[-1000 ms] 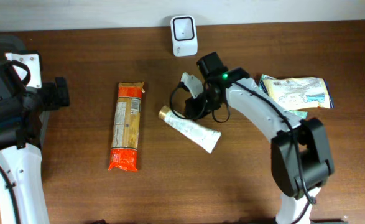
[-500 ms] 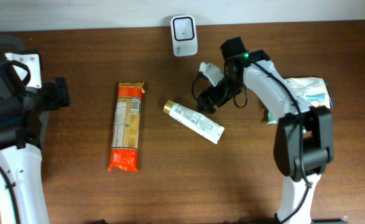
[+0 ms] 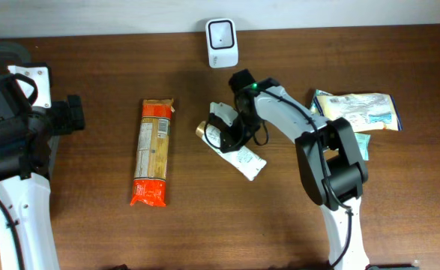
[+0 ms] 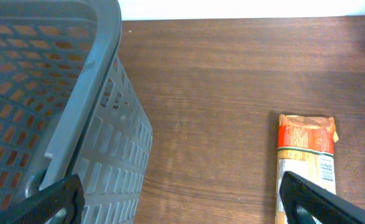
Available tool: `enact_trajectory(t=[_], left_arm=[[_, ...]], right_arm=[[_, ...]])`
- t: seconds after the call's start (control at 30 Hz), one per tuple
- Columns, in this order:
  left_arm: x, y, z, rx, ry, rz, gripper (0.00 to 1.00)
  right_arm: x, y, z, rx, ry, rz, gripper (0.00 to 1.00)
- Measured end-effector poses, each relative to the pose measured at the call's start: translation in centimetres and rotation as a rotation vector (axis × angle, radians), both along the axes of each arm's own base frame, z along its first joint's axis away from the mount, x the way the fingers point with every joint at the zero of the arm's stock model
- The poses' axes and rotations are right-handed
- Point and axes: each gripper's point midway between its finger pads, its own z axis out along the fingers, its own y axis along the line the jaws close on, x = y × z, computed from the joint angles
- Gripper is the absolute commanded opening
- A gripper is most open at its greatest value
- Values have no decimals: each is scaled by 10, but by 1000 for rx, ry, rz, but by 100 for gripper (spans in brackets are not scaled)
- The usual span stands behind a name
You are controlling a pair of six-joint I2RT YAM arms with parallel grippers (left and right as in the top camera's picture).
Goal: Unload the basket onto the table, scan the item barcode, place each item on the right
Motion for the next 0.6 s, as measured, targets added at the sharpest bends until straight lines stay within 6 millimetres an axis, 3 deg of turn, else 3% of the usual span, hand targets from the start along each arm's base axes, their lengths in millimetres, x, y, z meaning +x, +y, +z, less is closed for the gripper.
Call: enact_trajectory(t=[0.03, 0.07, 0.23, 0.3, 0.37, 0.5, 0.6], left_arm=[[0, 0, 0, 0, 0, 0, 99], [0, 0, 0, 0, 0, 0, 99], [0, 0, 0, 0, 0, 0, 99], [0, 0, 0, 0, 0, 0, 99], [0, 0, 0, 0, 0, 0, 99], [0, 0, 0, 0, 0, 0, 99], [0, 0, 0, 0, 0, 0, 99]], right_arm=[[-1, 2, 2, -10, 5, -12, 12], [-1, 3, 3, -18, 3, -24, 19], [2, 1, 1, -18, 17, -61, 22], [4, -2, 1, 11, 43, -87, 45], [7, -8, 3, 66, 91, -127, 54], [6, -28, 8, 98, 170, -189, 62], [0, -39, 9, 93, 209, -195, 62]])
